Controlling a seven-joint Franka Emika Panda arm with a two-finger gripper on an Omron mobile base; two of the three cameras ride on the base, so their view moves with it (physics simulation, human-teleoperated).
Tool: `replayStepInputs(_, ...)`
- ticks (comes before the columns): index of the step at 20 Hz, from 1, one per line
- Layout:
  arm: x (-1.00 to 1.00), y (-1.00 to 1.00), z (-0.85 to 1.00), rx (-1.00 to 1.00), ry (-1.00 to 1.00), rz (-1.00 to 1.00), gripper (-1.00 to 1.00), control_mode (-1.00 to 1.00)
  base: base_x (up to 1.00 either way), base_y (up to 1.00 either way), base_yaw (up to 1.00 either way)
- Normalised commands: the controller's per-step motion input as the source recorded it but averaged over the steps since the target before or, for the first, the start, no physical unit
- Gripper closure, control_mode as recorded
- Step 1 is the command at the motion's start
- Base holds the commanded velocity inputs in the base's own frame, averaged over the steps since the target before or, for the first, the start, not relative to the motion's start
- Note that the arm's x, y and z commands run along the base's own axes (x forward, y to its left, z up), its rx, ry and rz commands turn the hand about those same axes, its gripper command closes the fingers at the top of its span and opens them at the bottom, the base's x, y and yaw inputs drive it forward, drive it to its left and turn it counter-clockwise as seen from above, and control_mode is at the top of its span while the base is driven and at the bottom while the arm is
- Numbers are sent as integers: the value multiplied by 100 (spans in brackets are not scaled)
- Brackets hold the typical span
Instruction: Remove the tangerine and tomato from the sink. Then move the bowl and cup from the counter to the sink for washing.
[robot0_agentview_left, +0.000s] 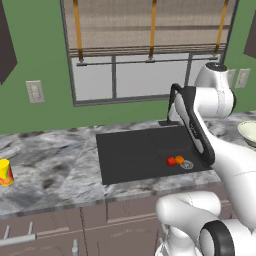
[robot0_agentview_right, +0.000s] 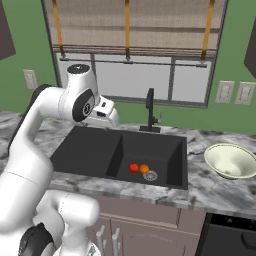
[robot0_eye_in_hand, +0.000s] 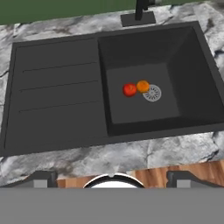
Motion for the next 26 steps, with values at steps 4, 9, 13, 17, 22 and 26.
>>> replayStepInputs(4,-1,-17,-6,0,0,-15,-100,-100,0,0,0)
replayStepInputs(9,0,-14,-3,0,2,-13,-100,-100,0,0,0)
replayStepInputs(13,0,-19,-8,0,6,-9,-100,-100,0,0,0)
replayStepInputs(17,-3,-15,-13,2,3,-10,-100,-100,0,0,0)
replayStepInputs(22,-1,-16,-14,4,4,-6,-100,-100,0,0,0)
replayStepInputs(26,-6,-19,-16,12,0,0,-100,-100,0,0,0)
